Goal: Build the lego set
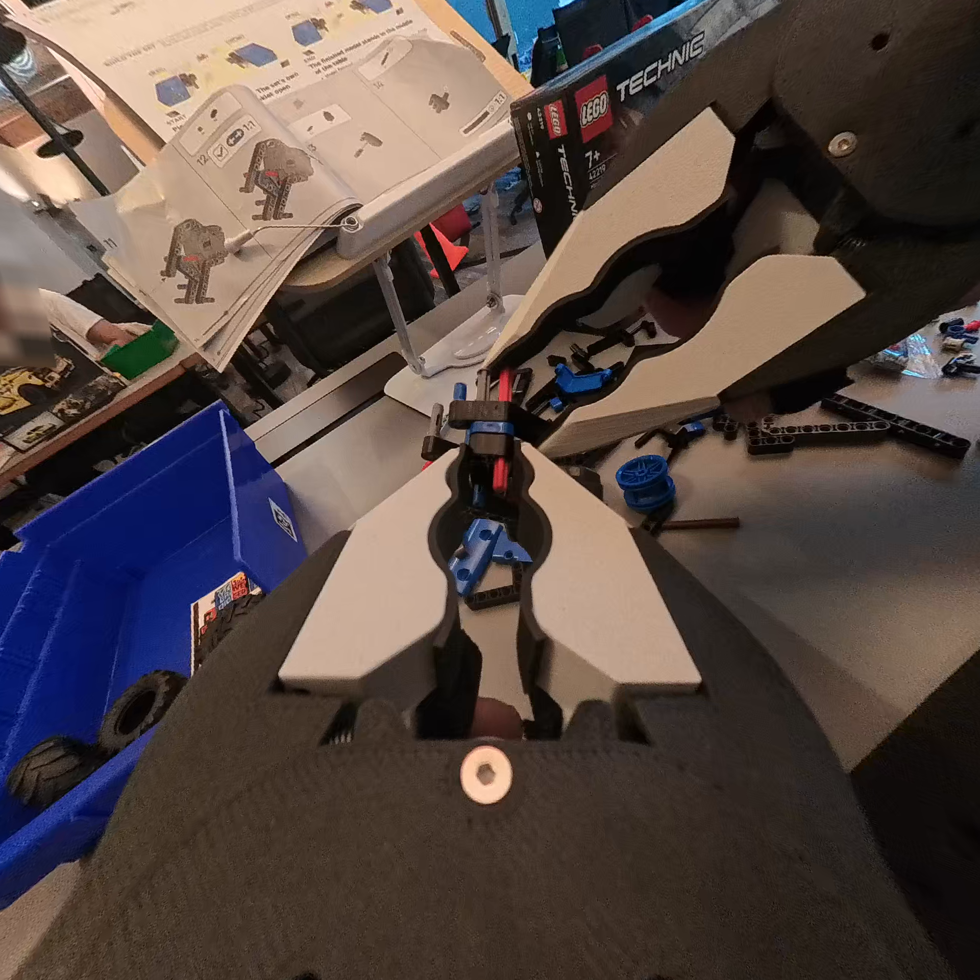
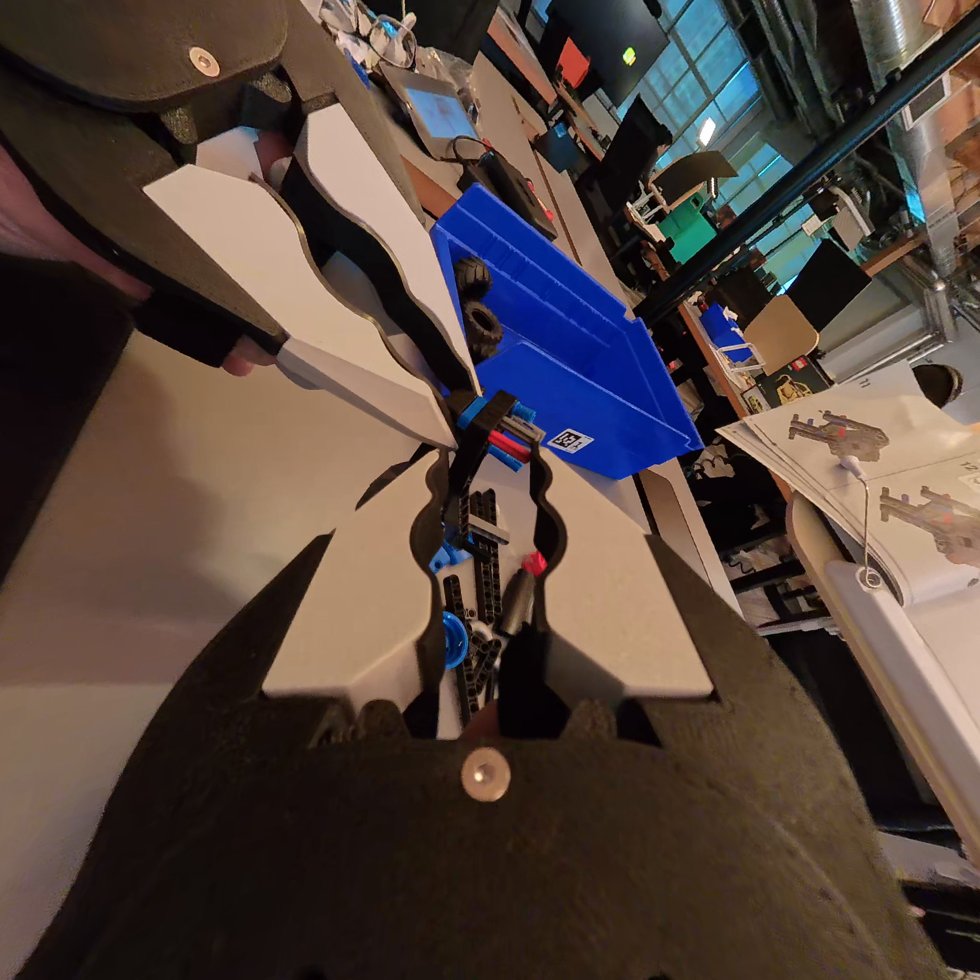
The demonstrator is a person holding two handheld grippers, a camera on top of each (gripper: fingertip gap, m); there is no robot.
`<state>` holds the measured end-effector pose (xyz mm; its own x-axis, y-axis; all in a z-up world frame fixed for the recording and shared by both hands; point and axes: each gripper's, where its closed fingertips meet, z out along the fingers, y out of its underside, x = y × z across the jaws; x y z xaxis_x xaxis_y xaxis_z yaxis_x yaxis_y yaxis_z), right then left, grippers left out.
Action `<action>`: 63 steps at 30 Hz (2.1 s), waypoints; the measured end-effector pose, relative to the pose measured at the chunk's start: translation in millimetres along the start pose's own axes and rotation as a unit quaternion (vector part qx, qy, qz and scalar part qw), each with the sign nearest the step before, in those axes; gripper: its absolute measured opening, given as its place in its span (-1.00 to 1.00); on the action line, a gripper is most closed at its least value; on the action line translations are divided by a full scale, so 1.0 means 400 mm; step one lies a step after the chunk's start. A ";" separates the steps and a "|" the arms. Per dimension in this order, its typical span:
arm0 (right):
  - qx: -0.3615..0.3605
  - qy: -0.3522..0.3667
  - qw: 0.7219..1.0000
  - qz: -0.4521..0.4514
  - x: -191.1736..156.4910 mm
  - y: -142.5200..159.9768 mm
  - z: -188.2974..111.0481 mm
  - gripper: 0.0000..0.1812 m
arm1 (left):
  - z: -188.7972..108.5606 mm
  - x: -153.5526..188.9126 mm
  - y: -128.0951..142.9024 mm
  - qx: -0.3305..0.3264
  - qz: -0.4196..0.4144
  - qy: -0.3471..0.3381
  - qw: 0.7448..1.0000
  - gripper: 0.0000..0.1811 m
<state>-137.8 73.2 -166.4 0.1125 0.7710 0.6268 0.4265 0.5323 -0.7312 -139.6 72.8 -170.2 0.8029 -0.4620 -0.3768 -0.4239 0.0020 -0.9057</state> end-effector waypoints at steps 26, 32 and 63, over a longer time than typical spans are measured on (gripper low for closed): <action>-0.032 -0.018 0.999 -0.033 -0.025 0.015 -0.004 -0.71 | -0.001 0.020 0.006 0.017 0.037 -0.003 0.999 -0.88; -0.045 -0.014 0.998 -0.051 -0.032 0.019 0.000 -0.71 | -0.002 0.021 0.013 0.013 0.057 -0.012 0.998 -0.88; -0.042 -0.019 0.998 -0.042 -0.018 0.017 -0.004 -0.70 | 0.008 0.014 0.009 0.021 0.089 -0.020 0.996 -0.86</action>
<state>-134.2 70.7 -175.2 0.0401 0.7379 0.6737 0.5062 0.5663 -0.6504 -135.2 73.1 -176.2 0.7335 -0.4149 -0.5384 -0.5431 0.1185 -0.8313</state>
